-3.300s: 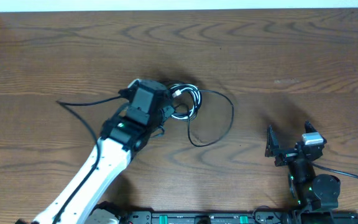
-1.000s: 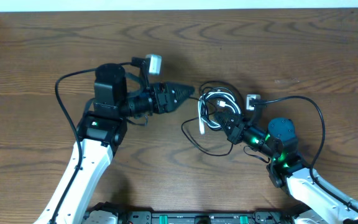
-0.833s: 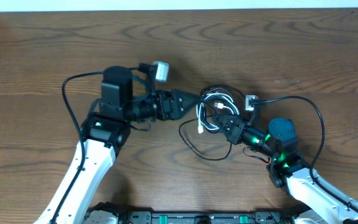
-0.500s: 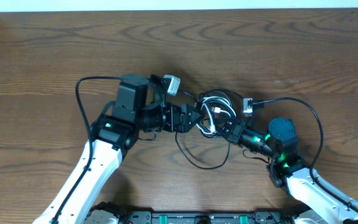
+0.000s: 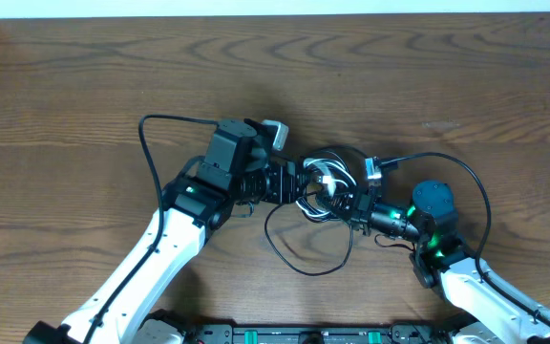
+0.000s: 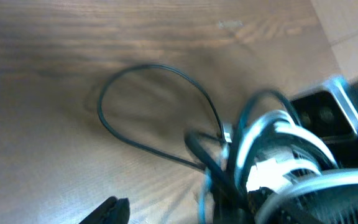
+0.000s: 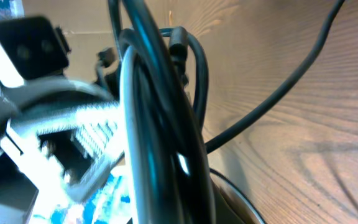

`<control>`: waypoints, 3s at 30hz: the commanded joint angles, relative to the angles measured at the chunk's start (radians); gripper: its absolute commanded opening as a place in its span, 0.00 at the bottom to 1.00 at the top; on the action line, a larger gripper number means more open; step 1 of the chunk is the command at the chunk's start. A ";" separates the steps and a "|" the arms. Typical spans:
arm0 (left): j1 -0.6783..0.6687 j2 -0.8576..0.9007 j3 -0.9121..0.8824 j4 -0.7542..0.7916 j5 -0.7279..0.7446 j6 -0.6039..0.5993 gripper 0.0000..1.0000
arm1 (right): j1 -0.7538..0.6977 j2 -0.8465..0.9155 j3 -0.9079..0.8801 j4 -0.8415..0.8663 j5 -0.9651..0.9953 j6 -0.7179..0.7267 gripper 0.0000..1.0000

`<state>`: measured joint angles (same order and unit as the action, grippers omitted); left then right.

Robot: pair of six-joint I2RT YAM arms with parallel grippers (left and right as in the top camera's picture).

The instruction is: Untangle cables

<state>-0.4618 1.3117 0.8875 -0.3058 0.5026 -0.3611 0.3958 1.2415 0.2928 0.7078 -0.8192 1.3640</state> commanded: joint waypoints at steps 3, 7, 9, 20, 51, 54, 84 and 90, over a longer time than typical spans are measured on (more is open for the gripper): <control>0.000 0.051 0.016 0.073 -0.074 -0.105 0.24 | -0.002 -0.005 0.023 0.116 -0.093 -0.121 0.01; 0.018 0.071 0.016 0.121 -0.171 -0.312 0.08 | -0.002 -0.005 0.023 0.126 -0.102 -0.235 0.01; 0.043 0.071 0.016 0.140 -0.209 -0.430 0.08 | -0.002 -0.005 0.023 0.121 -0.112 -0.303 0.01; 0.185 0.071 0.016 0.271 0.064 -0.614 0.07 | -0.003 -0.005 0.023 -0.097 0.058 -0.571 0.37; -0.061 0.068 0.016 0.405 -0.277 -0.166 0.07 | 0.038 -0.193 0.023 -0.100 0.235 0.020 0.39; -0.117 0.067 0.016 0.406 -0.353 -0.162 0.07 | 0.038 -0.182 0.023 -0.098 0.291 0.036 0.34; -0.180 -0.030 0.016 0.306 -0.248 -0.103 0.07 | 0.030 -0.033 0.023 -0.094 0.412 0.309 0.24; -0.179 -0.030 0.016 0.307 -0.254 -0.103 0.07 | 0.032 -0.032 0.023 -0.099 0.324 0.325 0.21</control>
<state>-0.6361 1.2976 0.8867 -0.0032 0.2230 -0.4706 0.4267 1.2041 0.3126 0.6109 -0.4255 1.6604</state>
